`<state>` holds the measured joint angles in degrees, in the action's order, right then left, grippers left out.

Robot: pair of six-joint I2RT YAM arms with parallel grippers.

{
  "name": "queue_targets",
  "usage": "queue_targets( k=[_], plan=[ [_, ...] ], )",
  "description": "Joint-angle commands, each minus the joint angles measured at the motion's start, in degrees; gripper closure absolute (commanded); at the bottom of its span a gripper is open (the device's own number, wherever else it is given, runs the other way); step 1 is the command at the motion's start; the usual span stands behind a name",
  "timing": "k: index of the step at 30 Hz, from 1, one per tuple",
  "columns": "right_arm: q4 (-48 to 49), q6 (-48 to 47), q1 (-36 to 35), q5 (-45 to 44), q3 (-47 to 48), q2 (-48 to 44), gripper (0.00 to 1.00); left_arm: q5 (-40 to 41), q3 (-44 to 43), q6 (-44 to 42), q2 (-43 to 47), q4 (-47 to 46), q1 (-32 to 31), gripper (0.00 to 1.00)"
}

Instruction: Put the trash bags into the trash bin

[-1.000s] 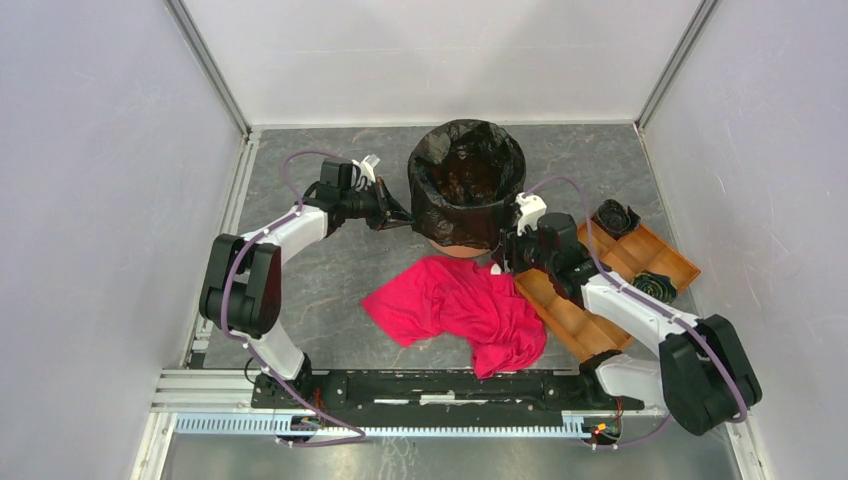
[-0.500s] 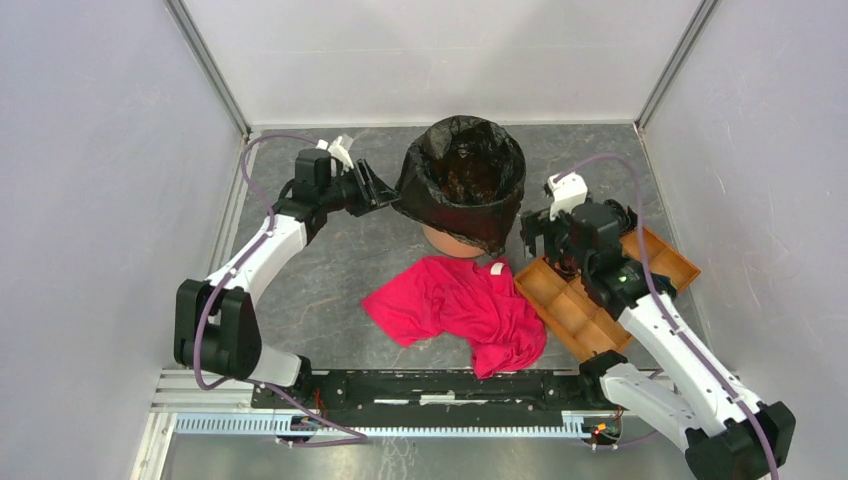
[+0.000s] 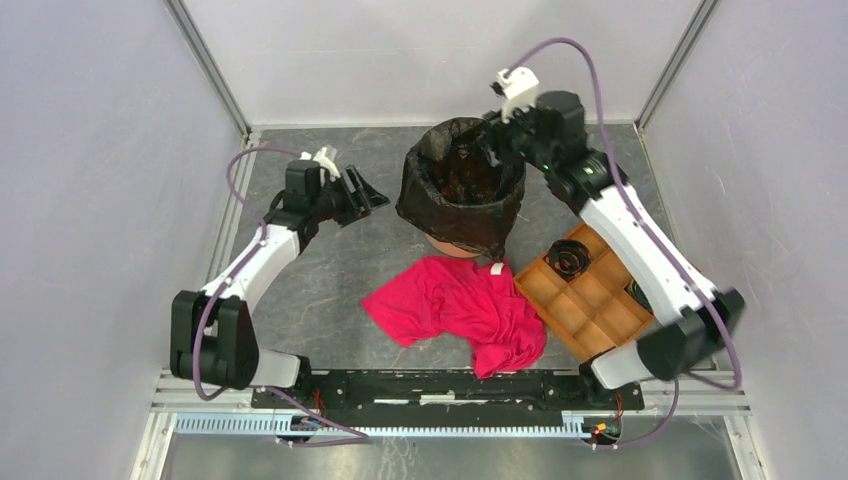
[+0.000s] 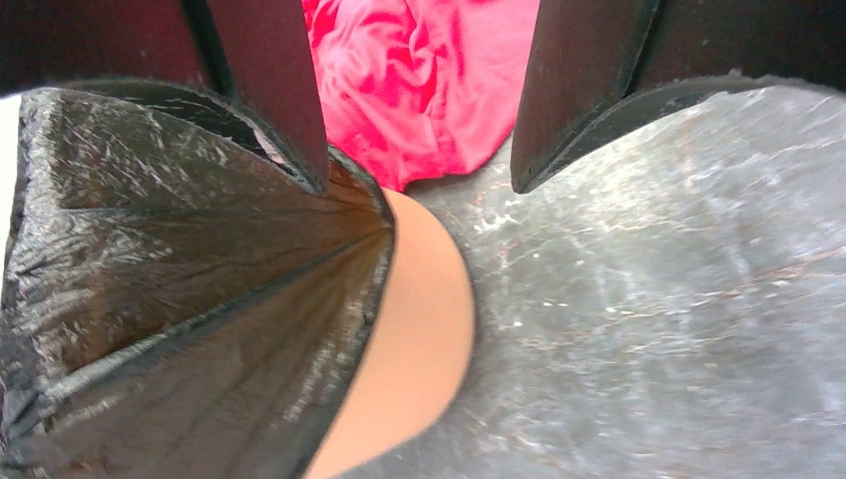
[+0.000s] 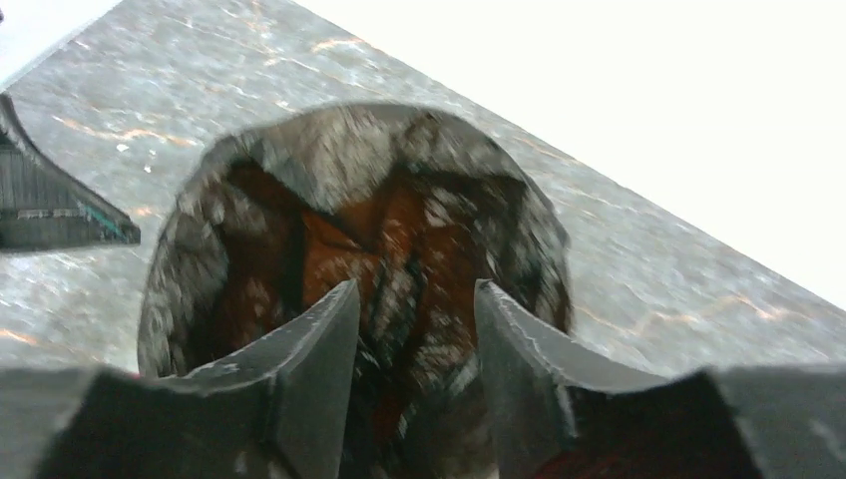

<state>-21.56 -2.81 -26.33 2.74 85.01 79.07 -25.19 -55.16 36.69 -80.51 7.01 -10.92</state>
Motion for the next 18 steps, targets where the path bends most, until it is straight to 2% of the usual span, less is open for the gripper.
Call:
queue_targets(
  k=[1,3,6,12,18],
  plan=[
    [-5.50,0.15,-1.50,3.52,13.55,13.40,0.54,2.73,1.66,2.30,4.63,-2.54,2.90,0.26],
    [-10.08,0.43,-1.70,-0.36,20.07,19.75,0.60,-0.04,1.57,3.07,3.73,-3.32,3.42,0.25],
    [-13.40,0.84,-1.83,-7.58,24.40,26.10,0.66,-3.26,2.93,5.44,3.43,-6.50,4.27,0.25],
    [-13.03,2.13,-1.97,-18.18,20.55,29.88,0.75,-7.14,5.54,10.46,3.68,-12.80,6.56,0.26],
    [-9.94,1.88,-3.44,-33.05,18.28,30.78,0.73,-12.26,11.97,20.23,2.15,-25.06,6.61,0.27]
  ],
)
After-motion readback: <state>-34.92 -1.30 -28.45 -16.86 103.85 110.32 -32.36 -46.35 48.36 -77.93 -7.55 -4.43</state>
